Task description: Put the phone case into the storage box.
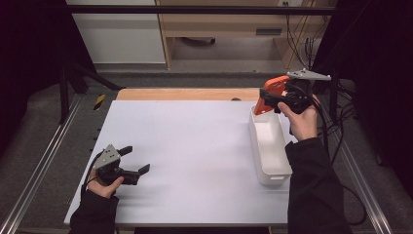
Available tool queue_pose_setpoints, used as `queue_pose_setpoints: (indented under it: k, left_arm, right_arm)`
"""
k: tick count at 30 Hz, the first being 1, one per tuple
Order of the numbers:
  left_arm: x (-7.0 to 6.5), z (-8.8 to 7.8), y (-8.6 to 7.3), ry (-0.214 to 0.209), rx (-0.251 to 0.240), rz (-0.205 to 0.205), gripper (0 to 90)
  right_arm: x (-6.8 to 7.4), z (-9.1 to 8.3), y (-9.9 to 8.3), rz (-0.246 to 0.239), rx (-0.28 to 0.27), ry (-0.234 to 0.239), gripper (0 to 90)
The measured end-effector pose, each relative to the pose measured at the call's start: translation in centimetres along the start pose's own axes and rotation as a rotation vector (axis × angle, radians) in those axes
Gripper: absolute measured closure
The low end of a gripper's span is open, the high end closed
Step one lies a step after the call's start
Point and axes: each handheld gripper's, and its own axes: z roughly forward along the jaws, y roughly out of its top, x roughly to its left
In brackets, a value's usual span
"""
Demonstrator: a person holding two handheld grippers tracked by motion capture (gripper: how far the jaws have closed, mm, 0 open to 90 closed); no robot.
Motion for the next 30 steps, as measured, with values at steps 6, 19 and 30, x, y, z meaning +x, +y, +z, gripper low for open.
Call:
queue_pose_setpoints:
  k: [6, 19, 30]
  left_arm:
    - [0.0, 0.0, 0.0, -0.002, 0.001, 0.002, 0.0]
    - [0.0, 0.1, 0.0, -0.006, -0.001, 0.0, 0.0]
    - [0.0, 0.1, 0.0, -0.007, 0.002, 0.001, 0.0]
  right_arm:
    - [-0.2, 0.9, 0.0, 0.021, 0.008, -0.018, 15.2]
    - [-0.4, 2.8, -0.1, 0.037, 0.038, -0.088, 15.1]
    - [-0.7, 4.6, -0.9, 0.059, 0.065, -0.132, 15.1]
